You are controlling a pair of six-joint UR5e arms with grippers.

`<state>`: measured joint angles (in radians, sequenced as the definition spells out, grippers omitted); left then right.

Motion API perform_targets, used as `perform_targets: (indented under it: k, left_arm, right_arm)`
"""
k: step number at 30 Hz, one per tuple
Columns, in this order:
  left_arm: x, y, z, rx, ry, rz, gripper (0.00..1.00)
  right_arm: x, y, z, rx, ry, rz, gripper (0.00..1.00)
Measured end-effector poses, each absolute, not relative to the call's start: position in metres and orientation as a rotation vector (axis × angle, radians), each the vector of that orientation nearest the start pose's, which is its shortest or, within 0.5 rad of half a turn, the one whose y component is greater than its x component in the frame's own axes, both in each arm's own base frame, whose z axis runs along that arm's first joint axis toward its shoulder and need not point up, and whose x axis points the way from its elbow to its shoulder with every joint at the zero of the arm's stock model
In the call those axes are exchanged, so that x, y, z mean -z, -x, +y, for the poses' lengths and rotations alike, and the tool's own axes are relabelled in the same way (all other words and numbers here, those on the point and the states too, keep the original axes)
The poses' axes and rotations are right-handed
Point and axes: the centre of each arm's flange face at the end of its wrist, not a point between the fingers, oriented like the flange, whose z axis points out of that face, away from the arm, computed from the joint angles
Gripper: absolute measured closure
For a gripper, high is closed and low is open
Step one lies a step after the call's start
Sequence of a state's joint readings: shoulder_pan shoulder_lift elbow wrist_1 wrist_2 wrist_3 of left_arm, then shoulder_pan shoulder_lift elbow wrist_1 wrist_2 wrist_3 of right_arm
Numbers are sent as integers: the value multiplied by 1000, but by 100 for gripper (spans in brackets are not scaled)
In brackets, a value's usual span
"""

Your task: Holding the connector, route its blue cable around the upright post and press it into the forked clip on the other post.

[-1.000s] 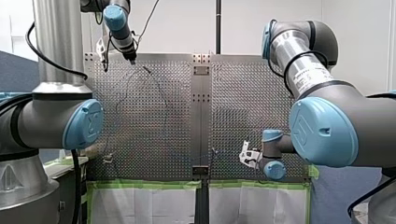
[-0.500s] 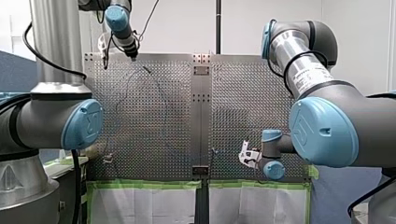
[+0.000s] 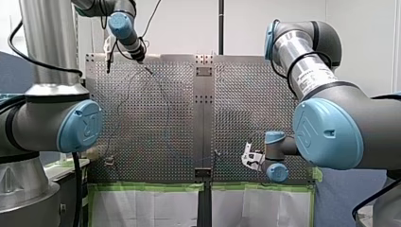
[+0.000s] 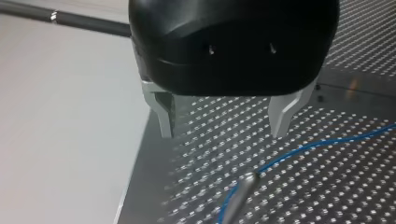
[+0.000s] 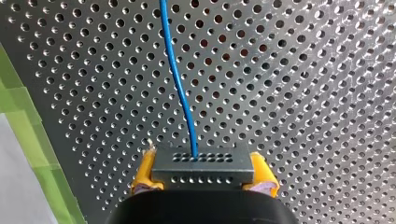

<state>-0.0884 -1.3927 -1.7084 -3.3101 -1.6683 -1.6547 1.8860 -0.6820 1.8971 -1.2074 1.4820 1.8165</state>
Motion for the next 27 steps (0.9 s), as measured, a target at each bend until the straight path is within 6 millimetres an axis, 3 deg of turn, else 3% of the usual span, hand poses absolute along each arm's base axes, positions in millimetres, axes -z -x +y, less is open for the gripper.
perform_targets:
  k: [12,27]
  left_arm:
    - [-436,-395,-187,18,-71,1727,0]
    - [-393,-413,-233,-69,-181,1717,0]
  right_arm:
    - [38,-310,-493,-1665,-1423,-1215,100]
    - [38,-310,-493,-1663,-1426,-1218,100]
